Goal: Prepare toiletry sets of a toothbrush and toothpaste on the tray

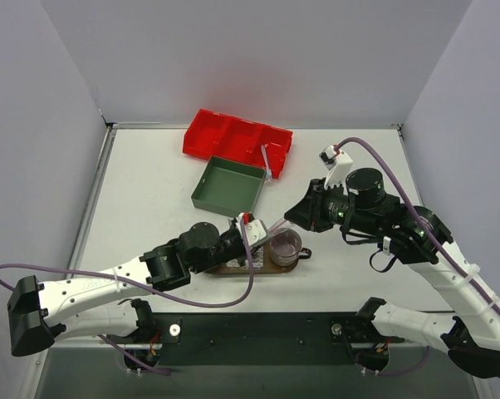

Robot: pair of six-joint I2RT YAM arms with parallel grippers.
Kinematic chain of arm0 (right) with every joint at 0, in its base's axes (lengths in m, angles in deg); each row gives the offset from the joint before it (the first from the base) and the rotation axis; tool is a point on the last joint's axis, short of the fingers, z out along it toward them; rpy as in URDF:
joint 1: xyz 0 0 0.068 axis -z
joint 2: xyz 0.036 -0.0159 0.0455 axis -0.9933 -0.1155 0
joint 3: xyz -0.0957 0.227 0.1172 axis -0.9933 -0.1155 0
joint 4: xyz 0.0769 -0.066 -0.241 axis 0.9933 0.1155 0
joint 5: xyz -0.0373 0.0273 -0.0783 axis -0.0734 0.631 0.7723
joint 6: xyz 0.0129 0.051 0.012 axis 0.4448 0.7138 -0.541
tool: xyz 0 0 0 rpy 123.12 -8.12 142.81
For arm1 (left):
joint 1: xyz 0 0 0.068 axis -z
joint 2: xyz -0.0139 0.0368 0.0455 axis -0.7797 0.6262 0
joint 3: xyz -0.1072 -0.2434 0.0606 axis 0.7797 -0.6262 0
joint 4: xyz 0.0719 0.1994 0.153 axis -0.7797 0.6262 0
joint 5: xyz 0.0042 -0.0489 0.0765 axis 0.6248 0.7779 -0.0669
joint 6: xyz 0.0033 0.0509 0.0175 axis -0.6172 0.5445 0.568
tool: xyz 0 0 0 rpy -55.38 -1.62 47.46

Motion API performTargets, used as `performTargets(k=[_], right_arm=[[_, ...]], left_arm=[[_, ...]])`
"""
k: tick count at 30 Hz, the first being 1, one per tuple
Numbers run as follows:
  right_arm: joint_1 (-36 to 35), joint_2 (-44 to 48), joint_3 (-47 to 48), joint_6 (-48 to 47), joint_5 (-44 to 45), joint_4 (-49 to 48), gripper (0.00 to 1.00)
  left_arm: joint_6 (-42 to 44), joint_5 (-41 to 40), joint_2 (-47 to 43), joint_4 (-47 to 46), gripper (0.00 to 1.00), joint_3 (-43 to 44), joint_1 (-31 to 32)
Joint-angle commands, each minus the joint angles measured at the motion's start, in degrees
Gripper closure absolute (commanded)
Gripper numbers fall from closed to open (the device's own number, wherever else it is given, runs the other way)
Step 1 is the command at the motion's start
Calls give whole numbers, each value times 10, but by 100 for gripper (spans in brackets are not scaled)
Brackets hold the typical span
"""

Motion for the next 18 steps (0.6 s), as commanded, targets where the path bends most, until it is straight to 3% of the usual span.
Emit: performTargets(k=[1,4,5,8,14,18], right_arm=[[-4,15,-8,-6,13,-11,100],[-4,30,-11,-15,28,-11,100],[-4,34,-12,-17,34,-10,100],[-3,59,-15,-32,59,-1,100],[-5,110,-33,-44,94,22,100],[-9,134,-68,-59,98,27,100]], left_arm=[[-2,8,-7,-38,83,21,-3],[-6,0,-2,-29,50,27,-4],[-9,3,0,-22,33,30,-7],[-22,52,8,-4,16,45,-21],[-38,98,4,11,10,60,-65],[-103,146,-12,-12,10,47,-180]])
